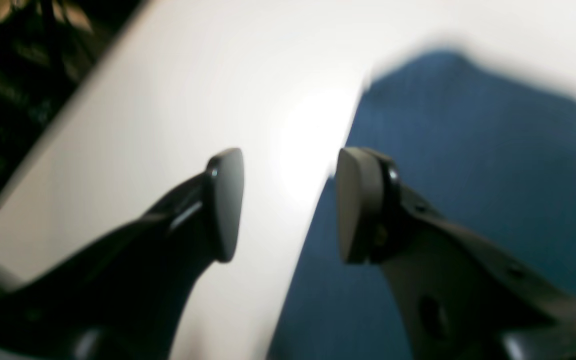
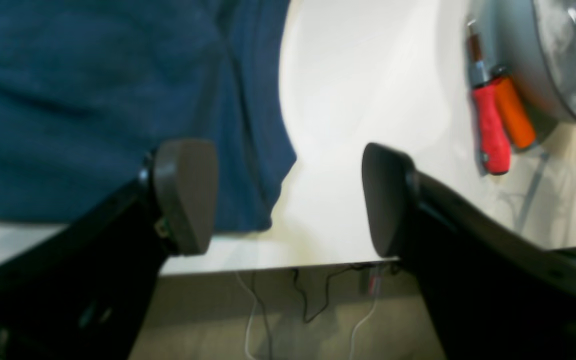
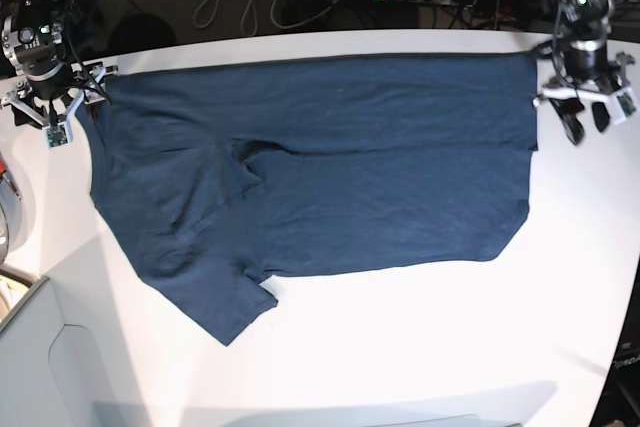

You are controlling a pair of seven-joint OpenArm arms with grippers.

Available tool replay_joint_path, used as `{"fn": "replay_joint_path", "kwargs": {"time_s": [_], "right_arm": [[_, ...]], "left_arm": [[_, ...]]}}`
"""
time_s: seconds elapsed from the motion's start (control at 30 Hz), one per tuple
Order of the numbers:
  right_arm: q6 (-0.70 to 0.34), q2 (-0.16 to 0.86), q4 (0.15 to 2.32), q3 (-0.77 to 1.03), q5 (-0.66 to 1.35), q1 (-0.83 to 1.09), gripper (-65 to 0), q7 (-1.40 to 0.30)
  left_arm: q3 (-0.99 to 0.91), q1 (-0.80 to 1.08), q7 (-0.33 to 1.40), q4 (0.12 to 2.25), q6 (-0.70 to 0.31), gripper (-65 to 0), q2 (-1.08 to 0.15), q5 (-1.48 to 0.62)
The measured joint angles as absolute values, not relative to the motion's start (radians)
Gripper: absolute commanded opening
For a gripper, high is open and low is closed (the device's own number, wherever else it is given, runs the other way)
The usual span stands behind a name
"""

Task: Fold the T-shirt properly
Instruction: 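Move both grippers to the hem corners and pinch them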

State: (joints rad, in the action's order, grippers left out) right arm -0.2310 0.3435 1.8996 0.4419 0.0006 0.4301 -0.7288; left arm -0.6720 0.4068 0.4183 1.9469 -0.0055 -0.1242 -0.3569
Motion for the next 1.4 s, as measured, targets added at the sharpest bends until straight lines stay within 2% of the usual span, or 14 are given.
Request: {"fn": "replay_joint_path", "kwargs": {"time_s": [0.23, 0.37, 0.47, 0.63, 0.83, 1.07, 1.1, 1.17, 1.33, 1.4], "right_arm": [[-0.231, 0.309, 1.897, 0.435, 0.003, 0.403, -21.6, -0.726], [-0.231, 0.311, 1.894, 0.428, -0.004, 0.402, -21.6, -0.726], [-0.231, 0.302, 1.893, 0.403, 0.001, 0.397, -21.6, -0.727], [-0.231, 0.303, 1.893, 0.396, 0.001, 0.385, -21.6, -0.727], [-0.231, 0.302, 1.893, 0.396, 0.001, 0.329, -21.3, -0.774], [-0.231, 0.317, 1.894, 0.393, 0.005, 0.130, -21.0, -0.900], [-0.231, 0.319, 1.891, 0.389, 0.000, 0.096, -21.0, -0.906], [-0.231, 0.331, 1.861, 0.352, -0.010, 0.030, -21.0, -0.919], [-0.231, 0.349, 1.673, 0.213, -0.002, -0.170, -21.0, -0.909], [-0.231, 0.345, 1.566, 0.162, 0.002, -0.260, -21.0, -0.911]], "left_arm": [[-0.669, 0.042, 0.427, 1.657, -0.010, -35.9, -0.219, -0.356], [-0.548, -0.142, 0.442, 1.430, -0.014, -35.9, -0.293, -0.365], [-0.447, -0.237, 0.409, 1.268, 0.009, -33.9, -0.304, -0.350], [-0.313, -0.328, 0.350, 1.050, -0.001, -26.9, -0.297, -0.354], [-0.208, -0.332, 0.257, 0.940, 0.004, -26.9, -0.301, -0.355], [-0.191, -0.339, 0.230, 0.890, 0.001, -27.5, -0.299, -0.355], [-0.191, -0.340, 0.234, 0.889, 0.001, -29.4, -0.299, -0.356], [-0.191, -0.340, 0.231, 0.889, 0.002, -37.7, -0.299, -0.356], [-0.190, -0.341, 0.234, 0.890, -0.002, -65.0, -0.294, -0.360], [-0.191, -0.343, 0.231, 0.892, 0.001, -65.0, -0.294, -0.361]]}}
